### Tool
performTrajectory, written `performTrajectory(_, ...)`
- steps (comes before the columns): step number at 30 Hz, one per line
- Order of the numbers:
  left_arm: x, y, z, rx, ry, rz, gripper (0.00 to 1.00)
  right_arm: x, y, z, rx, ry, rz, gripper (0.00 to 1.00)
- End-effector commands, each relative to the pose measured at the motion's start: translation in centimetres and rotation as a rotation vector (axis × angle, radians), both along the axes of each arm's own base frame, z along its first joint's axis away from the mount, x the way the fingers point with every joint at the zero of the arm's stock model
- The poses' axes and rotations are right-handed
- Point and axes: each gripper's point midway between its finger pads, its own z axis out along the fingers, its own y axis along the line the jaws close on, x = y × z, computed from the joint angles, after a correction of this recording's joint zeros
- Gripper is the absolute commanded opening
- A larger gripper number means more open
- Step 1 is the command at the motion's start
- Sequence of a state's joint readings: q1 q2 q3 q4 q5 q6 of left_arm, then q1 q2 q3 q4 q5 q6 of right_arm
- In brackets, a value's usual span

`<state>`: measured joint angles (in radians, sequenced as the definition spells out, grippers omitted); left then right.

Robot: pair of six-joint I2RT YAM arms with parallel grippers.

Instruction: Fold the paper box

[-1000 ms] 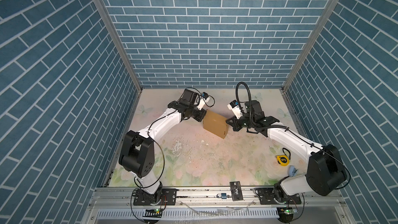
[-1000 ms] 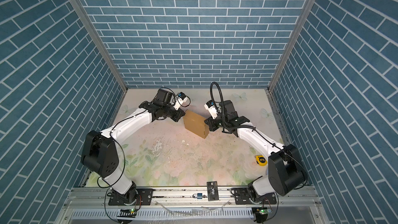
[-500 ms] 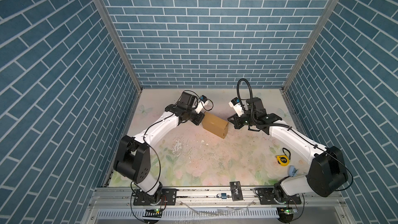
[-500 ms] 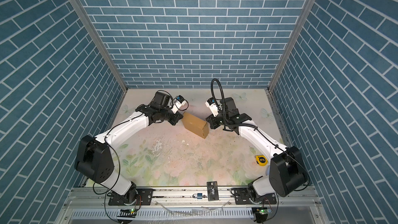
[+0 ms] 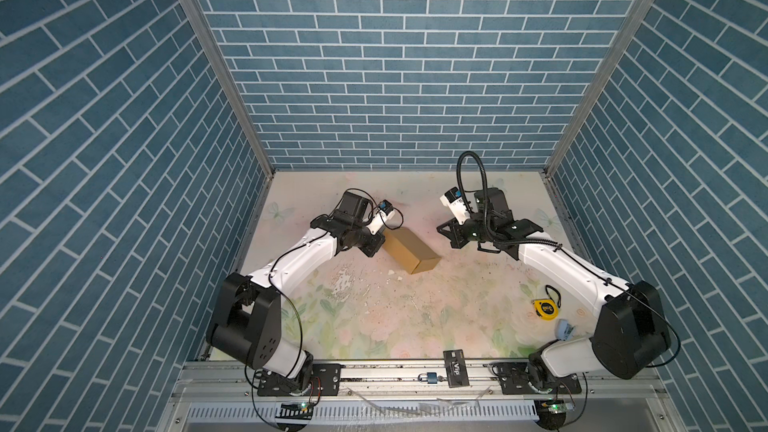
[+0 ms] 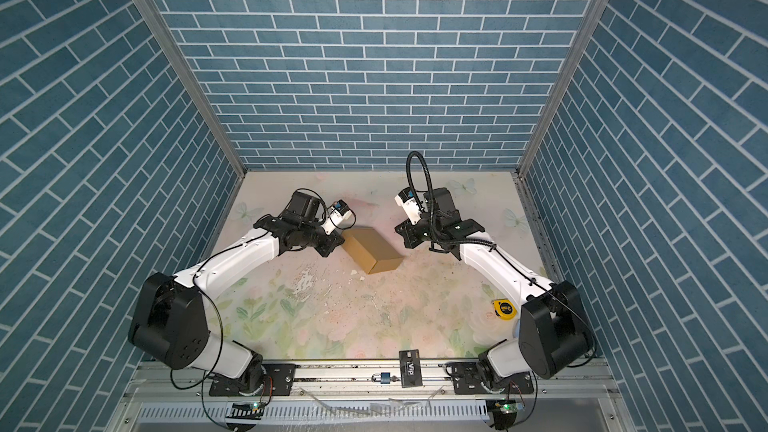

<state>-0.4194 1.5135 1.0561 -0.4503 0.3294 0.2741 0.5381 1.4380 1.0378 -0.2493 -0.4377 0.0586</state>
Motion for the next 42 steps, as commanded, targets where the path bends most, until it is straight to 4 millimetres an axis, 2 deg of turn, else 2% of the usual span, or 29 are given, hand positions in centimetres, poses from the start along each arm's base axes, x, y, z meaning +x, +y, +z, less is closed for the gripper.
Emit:
performTrajectory(1,0.6,0.6,-0.3,0.024,-0.032,0.002,0.16,-0.4,0.0,-0.8,0.016,0.018,-0.016,0.03)
performTrajectory(7,0.5,0.9,-1.0,0.047,-0.006,0.007,0.17,-0.2,-1.2,-4.3,-0.074,0.089,-0.065,0.07)
performTrajectory(13,-0.8,3.1,-2.9,0.198,-0.049,-0.081,0.17,0.4,-1.2,-7.3,-0.091,0.149,-0.082,0.07)
performTrajectory(19,-2.7,3.0,-4.6,0.22,0.0,-0.151,0.0,1.2,-0.6,-10.0,-0.105,0.206,-0.068,0.04)
performTrajectory(22,-3.9,2.4,-4.9,0.214,0.033,-0.188,0.0,1.5,-0.1,-10.3,-0.1,0.225,-0.063,0.03)
performTrajectory(27,-4.1,1.4,-6.4,0.205,0.04,-0.207,0.0,1.3,0.5,-10.6,-0.065,0.243,-0.039,0.03)
performTrajectory(32,-2.9,0.9,-6.4,0.225,0.024,-0.183,0.0,0.5,1.0,-10.0,-0.032,0.254,-0.009,0.03)
performTrajectory(36,-1.4,0.4,-6.0,0.221,0.009,-0.148,0.0,-0.5,0.6,-10.6,-0.053,0.274,0.009,0.03)
performTrajectory(39,0.1,0.4,-5.5,0.231,-0.015,-0.104,0.01,-1.0,0.4,-10.4,-0.05,0.278,0.019,0.04)
performTrajectory(42,1.2,0.0,-5.9,0.233,-0.016,-0.077,0.01,-1.4,-0.1,-10.5,-0.07,0.27,0.028,0.04)
